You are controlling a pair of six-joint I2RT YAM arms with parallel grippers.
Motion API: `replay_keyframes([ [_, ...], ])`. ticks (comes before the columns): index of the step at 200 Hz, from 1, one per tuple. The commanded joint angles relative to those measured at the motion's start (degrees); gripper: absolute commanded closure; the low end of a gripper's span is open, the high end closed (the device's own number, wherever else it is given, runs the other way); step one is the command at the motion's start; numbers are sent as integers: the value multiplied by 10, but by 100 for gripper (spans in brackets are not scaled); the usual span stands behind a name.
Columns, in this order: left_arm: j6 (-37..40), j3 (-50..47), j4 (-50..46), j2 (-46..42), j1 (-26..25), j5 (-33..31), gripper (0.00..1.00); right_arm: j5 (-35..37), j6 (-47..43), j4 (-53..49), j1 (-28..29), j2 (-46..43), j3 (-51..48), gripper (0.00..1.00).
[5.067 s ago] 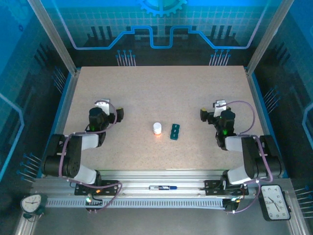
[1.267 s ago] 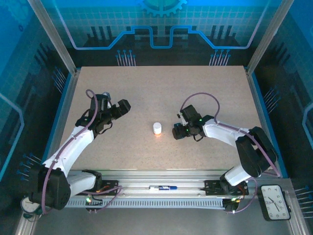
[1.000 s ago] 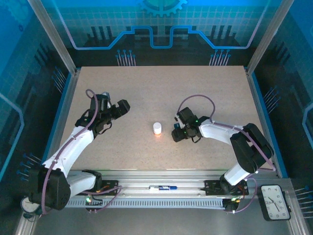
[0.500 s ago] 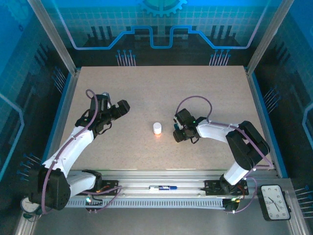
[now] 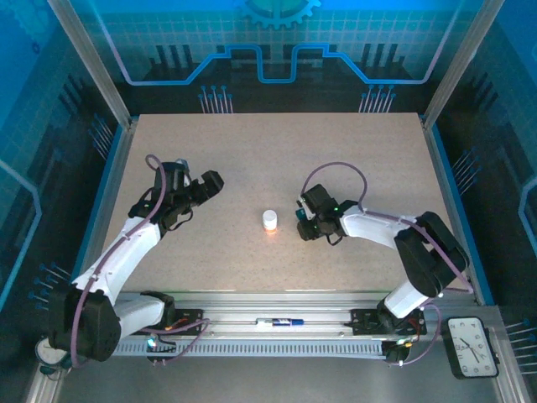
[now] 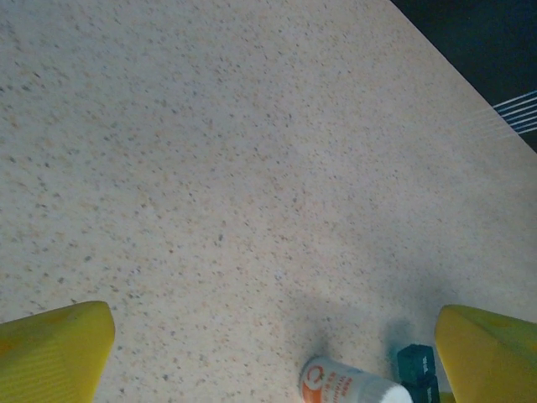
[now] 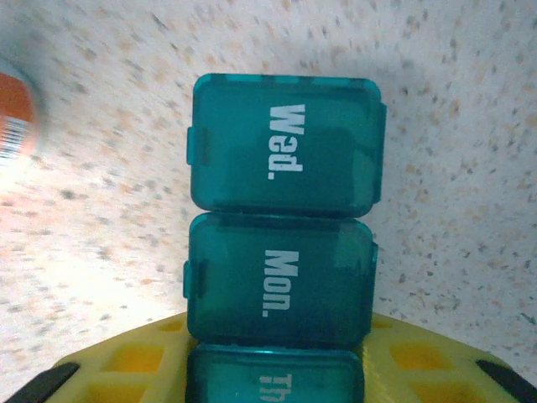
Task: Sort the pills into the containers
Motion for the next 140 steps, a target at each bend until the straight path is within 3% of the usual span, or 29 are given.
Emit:
replay_keyframes([
  [1,-14,34,5,-3,-3,65,1,-32,7,19,-14,-58,0,65],
  [52,-48,99,67,18,-50,117,1,-130,11,36,-62,-127,41,65],
  [103,-95,170,125,88,-122,146,1,-199,43,59,-67,-110,94,65],
  [140,-133,170,176,116,-152,159,1,-224,75,86,-67,-95,105,66],
])
